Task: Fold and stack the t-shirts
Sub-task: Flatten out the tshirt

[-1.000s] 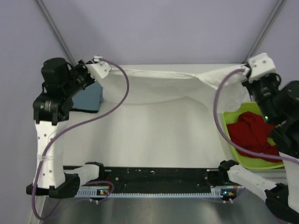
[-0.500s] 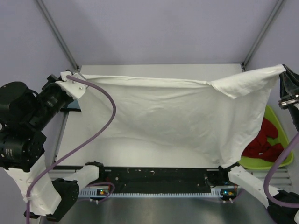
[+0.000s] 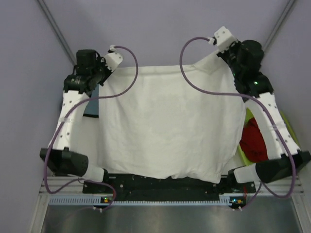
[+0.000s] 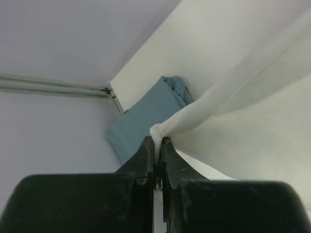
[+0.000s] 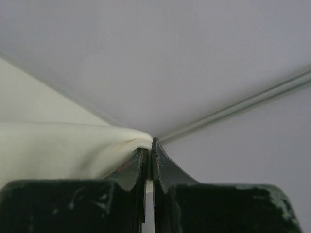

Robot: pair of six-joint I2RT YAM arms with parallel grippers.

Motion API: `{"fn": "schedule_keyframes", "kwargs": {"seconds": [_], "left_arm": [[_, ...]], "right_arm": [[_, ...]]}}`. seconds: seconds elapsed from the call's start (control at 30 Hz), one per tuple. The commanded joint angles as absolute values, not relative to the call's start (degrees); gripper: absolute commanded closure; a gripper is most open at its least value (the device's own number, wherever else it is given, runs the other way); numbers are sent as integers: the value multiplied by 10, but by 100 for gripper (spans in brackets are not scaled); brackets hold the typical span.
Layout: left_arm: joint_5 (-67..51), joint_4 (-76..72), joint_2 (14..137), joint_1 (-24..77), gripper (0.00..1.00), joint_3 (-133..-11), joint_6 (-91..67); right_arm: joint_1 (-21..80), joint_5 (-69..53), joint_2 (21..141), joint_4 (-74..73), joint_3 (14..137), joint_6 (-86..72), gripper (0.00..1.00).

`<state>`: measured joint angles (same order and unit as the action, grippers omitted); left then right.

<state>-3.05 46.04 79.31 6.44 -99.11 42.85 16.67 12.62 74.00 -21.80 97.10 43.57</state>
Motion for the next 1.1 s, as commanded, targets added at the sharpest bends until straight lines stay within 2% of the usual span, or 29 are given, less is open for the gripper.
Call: {"fn": "schedule_keyframes", "kwargs": {"seconds": [0.0,0.2,0.37,0.67,0.83,0.87,0.9,0.93,0.97,1.0,1.03,1.07], "left_arm": [[-5,328,897,62,100,-959,385],[22,287,1098,62,100,-1038,351],[51,271,1222,62,100,-1126,345],[90,167,1288,71,100,-1139,347],[131,115,1315,75,100,-1177,345],[144,102,1324,76,90,-1185,345],[160,92,1331,77,76,-1196,346],[170,86,1342,78,55,-1210,349],[180,88,1356,78,37,-1231,350],[194,92,1367,79,25,-1257,351],[204,106,1381,79,17,-1284,350],[215,121,1388,78,12,-1312,350]], "right_arm": [[142,103,856,-86,911,488,100],[124,141,1071,-10,965,514,100],[111,151,1178,65,1008,530,100],[106,179,1281,225,1061,565,100],[104,154,1317,249,1103,559,100],[105,152,1320,250,1108,556,100],[104,155,1324,243,1116,546,93],[102,158,1329,236,1125,527,66],[101,162,1332,230,1132,503,51],[99,165,1334,201,1148,484,39],[98,170,1339,159,1172,460,26],[97,172,1340,103,1204,438,18]]}}
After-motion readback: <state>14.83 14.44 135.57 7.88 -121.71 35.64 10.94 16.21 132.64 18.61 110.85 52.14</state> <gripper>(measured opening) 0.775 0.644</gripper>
